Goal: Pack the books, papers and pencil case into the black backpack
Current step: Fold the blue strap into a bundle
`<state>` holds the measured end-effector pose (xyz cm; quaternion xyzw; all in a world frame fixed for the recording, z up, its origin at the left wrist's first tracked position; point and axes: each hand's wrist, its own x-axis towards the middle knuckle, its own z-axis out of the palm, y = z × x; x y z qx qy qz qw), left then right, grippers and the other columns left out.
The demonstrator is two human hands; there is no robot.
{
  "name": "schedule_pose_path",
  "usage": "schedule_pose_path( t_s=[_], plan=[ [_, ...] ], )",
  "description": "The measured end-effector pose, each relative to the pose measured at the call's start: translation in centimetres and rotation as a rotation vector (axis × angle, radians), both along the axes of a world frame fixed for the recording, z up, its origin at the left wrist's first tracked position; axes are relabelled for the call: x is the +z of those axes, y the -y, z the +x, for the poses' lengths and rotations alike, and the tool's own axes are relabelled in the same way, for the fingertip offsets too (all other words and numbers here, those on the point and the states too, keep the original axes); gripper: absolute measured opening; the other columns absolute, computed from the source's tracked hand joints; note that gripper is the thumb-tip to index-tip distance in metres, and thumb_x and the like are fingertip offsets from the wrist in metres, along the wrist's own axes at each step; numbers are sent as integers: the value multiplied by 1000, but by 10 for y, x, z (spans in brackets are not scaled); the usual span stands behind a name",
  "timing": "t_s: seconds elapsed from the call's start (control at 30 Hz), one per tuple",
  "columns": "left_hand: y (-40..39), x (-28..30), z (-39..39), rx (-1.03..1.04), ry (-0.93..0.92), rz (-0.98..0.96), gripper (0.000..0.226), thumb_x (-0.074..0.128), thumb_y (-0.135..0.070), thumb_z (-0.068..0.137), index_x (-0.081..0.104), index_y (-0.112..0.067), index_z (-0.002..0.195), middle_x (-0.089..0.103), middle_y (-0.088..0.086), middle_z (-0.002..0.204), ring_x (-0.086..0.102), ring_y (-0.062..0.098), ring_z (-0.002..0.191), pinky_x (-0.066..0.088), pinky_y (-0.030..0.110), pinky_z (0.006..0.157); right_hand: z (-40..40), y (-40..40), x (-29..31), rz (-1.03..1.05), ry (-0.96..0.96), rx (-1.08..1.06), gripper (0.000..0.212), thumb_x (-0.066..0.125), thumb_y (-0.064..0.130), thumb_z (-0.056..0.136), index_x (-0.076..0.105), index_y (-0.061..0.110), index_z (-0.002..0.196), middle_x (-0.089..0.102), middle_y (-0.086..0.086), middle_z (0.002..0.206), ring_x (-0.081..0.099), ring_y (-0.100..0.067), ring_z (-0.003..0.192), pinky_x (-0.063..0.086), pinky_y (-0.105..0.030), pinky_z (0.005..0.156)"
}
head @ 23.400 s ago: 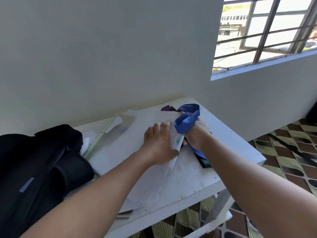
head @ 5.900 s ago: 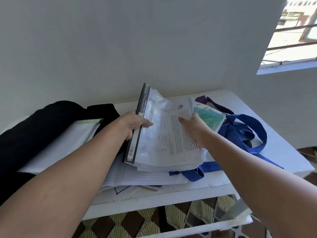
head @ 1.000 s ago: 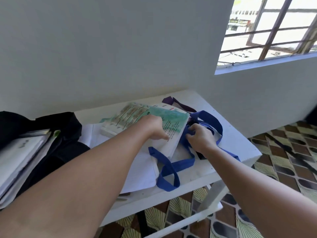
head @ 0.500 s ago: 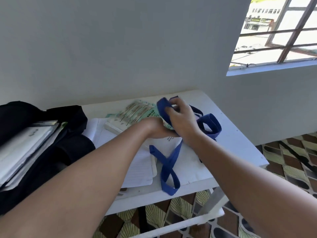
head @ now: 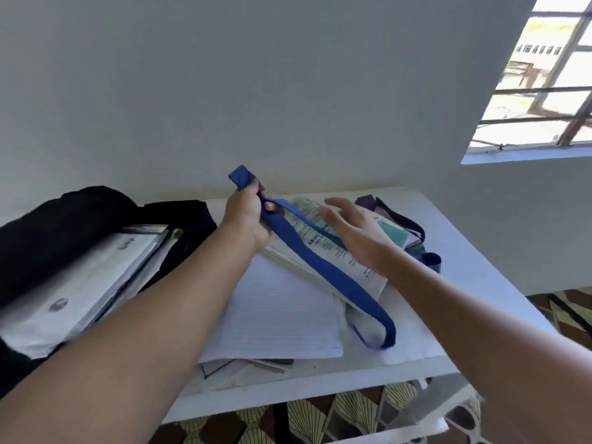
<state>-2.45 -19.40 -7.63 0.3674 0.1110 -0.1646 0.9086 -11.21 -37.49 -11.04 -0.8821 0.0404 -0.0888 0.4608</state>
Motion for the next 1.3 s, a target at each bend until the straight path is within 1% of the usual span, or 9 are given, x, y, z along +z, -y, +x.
schedule_pose_path(
  t_s=[0.13,0.23,0.37,0.47,0.57,0.67,0.77,1.07,1.3],
  plan=[
    [-53,0,48,413,120,425,34,46,-14,102,40,-17,70,41,0,61,37,14,45,31,24,48,4,-1,-14,-539,-214,94,22,60,41,102,72,25,111,72,3,101,66,-22,89,57,-38,81],
    [-71,-13,49,84,362,1011,16,57,-27,86,59,-11,87,62,10,77,59,25,61,44,30,57,20,-21,-9,-207,-97,-77,27,49,11,101,67,28,92,68,0,77,69,-23,67,61,-49,75],
    [-73,-16,28,-487,476,1786,113,83,-60,69,26,-15,157,28,23,153,35,39,140,38,43,112,43,-62,27,207,107,-169,36,41,0,96,66,22,106,66,0,80,65,-18,63,59,-41,61],
    [-61,-8,11,-459,791,1626,138,89,-52,70,-7,-20,162,10,14,161,16,35,149,27,42,116,55,-96,58,350,223,-149,28,44,7,96,64,24,109,64,2,86,58,-16,73,49,-36,71],
    [-47,-11,-5,-437,1017,1301,96,85,-47,75,29,-21,149,43,-5,127,47,19,123,39,26,91,55,-118,82,537,253,-76,24,44,7,103,58,16,120,60,-3,92,55,-14,75,48,-35,73],
    [-35,-20,-6,-309,849,1024,13,61,-29,99,56,-21,107,68,0,92,66,15,81,53,32,75,52,-124,84,389,250,-40,24,49,13,104,55,20,126,63,2,92,59,-7,72,49,-26,69],
    [-47,-24,20,-36,423,823,15,50,-20,98,56,-21,84,60,15,75,59,23,56,50,35,56,54,-103,55,44,227,-43,36,63,23,99,50,27,132,61,-3,115,62,-17,100,50,-34,87],
    [-65,-24,24,-308,408,2080,84,66,-31,90,14,-15,154,16,23,154,18,44,142,23,48,118,27,-8,-17,-378,-466,130,68,82,53,83,55,29,140,56,3,124,56,-18,112,44,-34,100],
    [15,-25,-20,-839,1058,2034,62,57,-32,95,32,-27,152,34,12,154,26,36,143,35,53,112,37,4,-33,-460,-307,147,27,85,44,82,64,29,92,59,11,90,56,-13,83,42,-29,68]
  ],
)
